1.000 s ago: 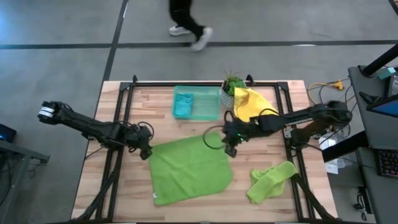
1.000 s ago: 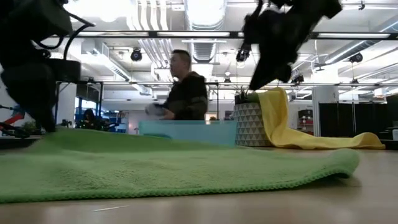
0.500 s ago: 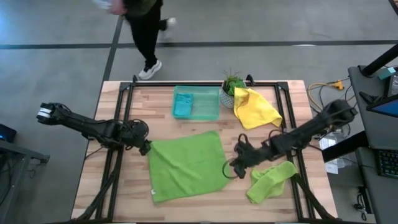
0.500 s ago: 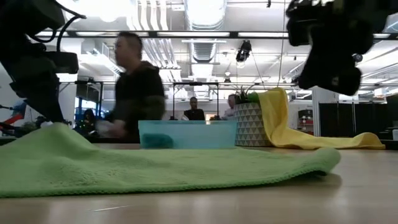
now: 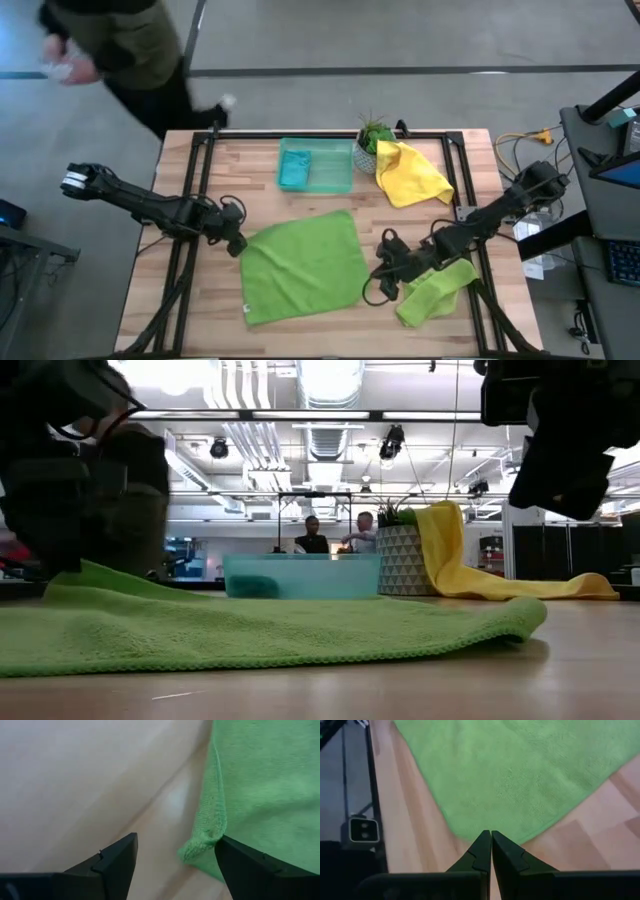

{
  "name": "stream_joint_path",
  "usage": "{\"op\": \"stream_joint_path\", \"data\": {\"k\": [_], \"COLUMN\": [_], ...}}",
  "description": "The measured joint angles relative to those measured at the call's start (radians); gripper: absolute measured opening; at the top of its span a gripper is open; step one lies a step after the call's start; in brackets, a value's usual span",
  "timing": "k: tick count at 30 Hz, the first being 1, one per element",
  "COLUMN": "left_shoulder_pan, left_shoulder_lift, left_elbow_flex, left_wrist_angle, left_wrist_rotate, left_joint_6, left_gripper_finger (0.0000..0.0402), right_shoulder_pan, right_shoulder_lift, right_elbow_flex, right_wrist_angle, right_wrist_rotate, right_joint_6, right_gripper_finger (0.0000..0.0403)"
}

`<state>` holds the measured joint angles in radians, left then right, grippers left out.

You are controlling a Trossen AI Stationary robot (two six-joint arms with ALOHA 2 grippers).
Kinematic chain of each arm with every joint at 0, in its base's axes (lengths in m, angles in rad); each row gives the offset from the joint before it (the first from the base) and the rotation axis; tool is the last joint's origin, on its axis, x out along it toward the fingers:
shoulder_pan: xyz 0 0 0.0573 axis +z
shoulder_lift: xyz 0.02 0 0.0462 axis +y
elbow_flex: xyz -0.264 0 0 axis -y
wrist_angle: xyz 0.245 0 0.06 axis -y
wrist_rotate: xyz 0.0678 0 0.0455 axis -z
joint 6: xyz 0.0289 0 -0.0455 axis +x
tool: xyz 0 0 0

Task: Fold microfiber towels
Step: Fold the green microfiber towel

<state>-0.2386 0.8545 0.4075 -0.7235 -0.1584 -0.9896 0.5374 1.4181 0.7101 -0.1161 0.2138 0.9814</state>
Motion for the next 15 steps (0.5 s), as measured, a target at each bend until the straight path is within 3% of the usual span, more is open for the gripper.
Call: {"op": "stream_joint_path", "data": {"k": [8,15], "left_shoulder_pan": [0.004,0.004], "left_shoulder_lift": [0.0,0.01], "left_elbow_flex": [0.01,0.013], "left_wrist_angle": [0.011,0.056], "left_wrist_rotate": [-0.019,-0.041], "left_joint_6": [-0.06,-0.051], "left_gripper_finger": [0.0247,0.0247], "right_shoulder_pan": [-0.008,-0.005], "right_shoulder_lift": [-0.002,-0.087], "right_elbow_flex": [0.0,-0.006], "right_wrist_angle": [-0.015,-0.172], "right_wrist_rotate": [-0.002,-0.014], "right_joint_6": [-0.104,-0.12], "right_gripper_finger": [0.0009,0.0009]}}
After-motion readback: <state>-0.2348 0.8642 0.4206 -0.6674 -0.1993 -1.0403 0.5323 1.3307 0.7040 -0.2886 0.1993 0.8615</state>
